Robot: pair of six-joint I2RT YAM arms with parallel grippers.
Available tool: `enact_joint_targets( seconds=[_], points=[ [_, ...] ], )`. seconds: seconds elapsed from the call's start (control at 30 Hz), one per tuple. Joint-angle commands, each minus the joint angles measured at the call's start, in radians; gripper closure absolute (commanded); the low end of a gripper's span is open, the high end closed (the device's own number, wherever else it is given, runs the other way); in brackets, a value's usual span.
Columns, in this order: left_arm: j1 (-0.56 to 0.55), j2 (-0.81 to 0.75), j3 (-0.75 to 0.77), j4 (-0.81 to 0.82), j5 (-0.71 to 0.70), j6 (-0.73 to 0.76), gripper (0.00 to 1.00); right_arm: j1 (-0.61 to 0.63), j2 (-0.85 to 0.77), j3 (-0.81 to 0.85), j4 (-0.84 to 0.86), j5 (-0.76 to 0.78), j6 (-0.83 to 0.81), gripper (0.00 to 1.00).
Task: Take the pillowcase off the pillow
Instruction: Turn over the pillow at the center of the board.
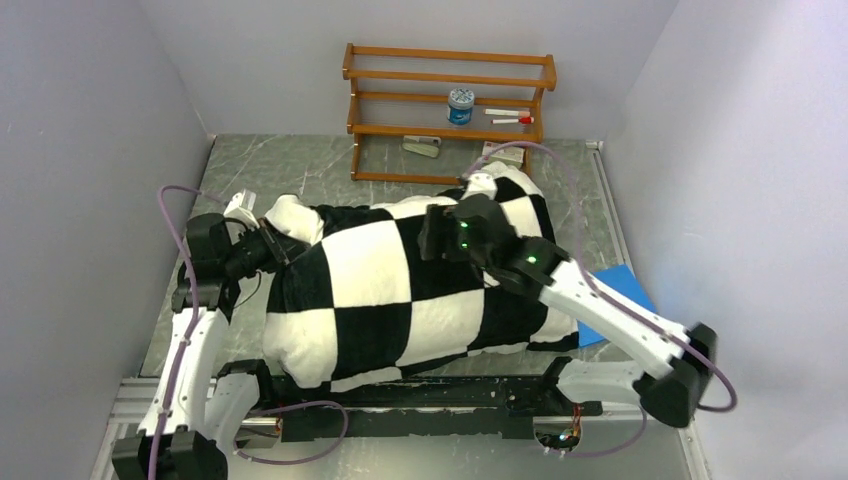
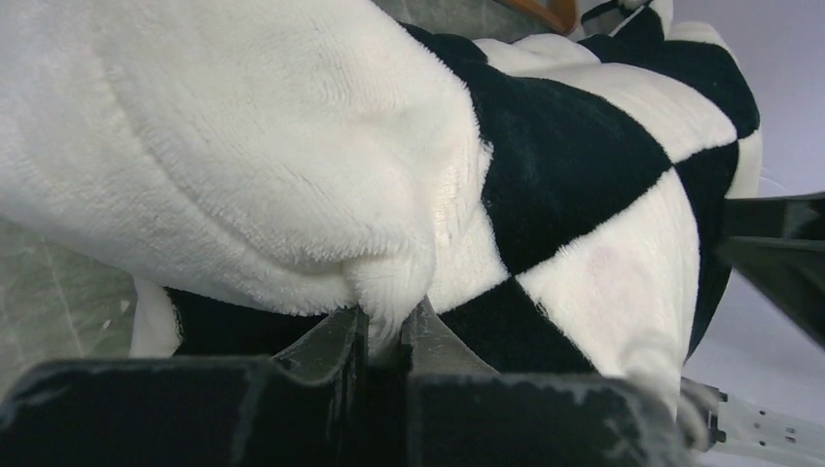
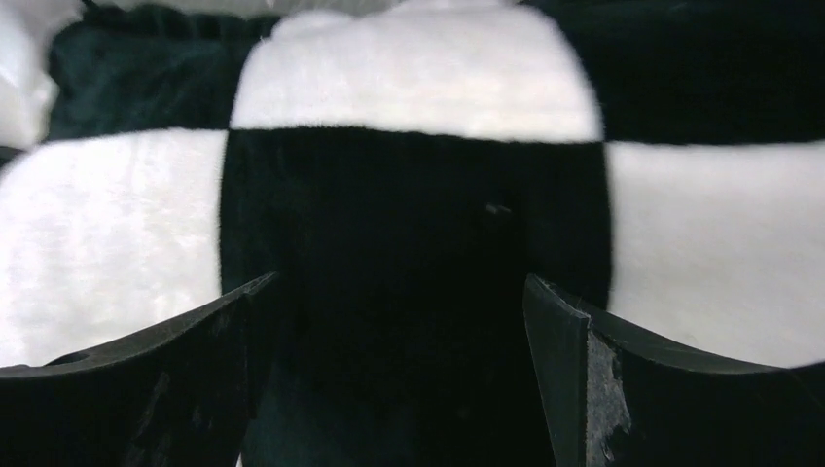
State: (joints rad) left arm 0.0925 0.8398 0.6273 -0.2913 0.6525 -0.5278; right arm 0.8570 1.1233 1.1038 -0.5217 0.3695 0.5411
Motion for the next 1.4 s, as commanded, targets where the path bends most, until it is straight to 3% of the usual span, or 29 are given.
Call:
enact_joint_targets(
  seconds=[0.0,0.07,0.1,0.17,0.23,0.27,0.4,0.6,0.7,0.83,0.9,1.2,1.27,1.37],
  points=[
    [-0.046,-0.055,0.045,-0.276,0.028,0.055,0.94,0.042,0.169,-0.022,0.058,-0.175,-0.023,0.07],
    [-0.046,-0.054,0.101,-0.343,-0.033,0.095,0.88,0.072,0.225,-0.115,0.072,-0.084,0.032,0.08],
    [-0.046,-0.050,0.136,-0.379,-0.063,0.132,0.80,0.073,0.240,-0.204,0.093,-0.081,0.057,0.09],
    [-0.046,-0.036,0.217,-0.458,-0.166,0.183,0.47,0.074,0.256,-0.331,0.138,-0.092,0.112,0.12],
    [-0.046,-0.022,0.300,-0.493,-0.262,0.211,0.06,0.075,0.254,-0.429,0.172,-0.128,0.158,0.12],
    [-0.046,-0.007,0.344,-0.506,-0.316,0.228,0.03,0.074,0.244,-0.469,0.186,-0.147,0.177,0.13],
    [-0.046,0.129,0.578,-0.506,-0.401,0.324,0.02,0.076,0.164,-0.587,0.260,-0.209,0.203,0.13],
    [-0.114,0.459,0.898,-0.511,-0.115,0.386,0.02,0.076,0.072,-0.646,0.291,-0.235,0.192,0.14],
    [-0.212,0.550,0.917,-0.443,-0.085,0.379,0.02,0.076,0.040,-0.675,0.301,-0.242,0.206,0.14],
    [-0.377,0.731,0.959,-0.515,-0.175,0.450,0.02,0.076,-0.021,-0.713,0.311,-0.253,0.220,0.14],
    [-0.425,0.798,0.957,-0.544,-0.127,0.493,0.02,0.075,-0.046,-0.729,0.305,-0.249,0.225,0.14],
    [-0.584,0.710,0.648,-0.404,0.065,0.562,0.03,0.075,-0.111,-0.675,0.178,-0.197,0.245,0.10],
    [-0.611,0.682,0.601,-0.385,0.076,0.567,0.20,0.076,-0.130,-0.620,0.112,-0.151,0.263,0.08],
    [-0.614,0.649,0.572,-0.370,0.041,0.560,0.59,0.076,-0.163,-0.503,-0.046,-0.039,0.293,0.07]
  ],
)
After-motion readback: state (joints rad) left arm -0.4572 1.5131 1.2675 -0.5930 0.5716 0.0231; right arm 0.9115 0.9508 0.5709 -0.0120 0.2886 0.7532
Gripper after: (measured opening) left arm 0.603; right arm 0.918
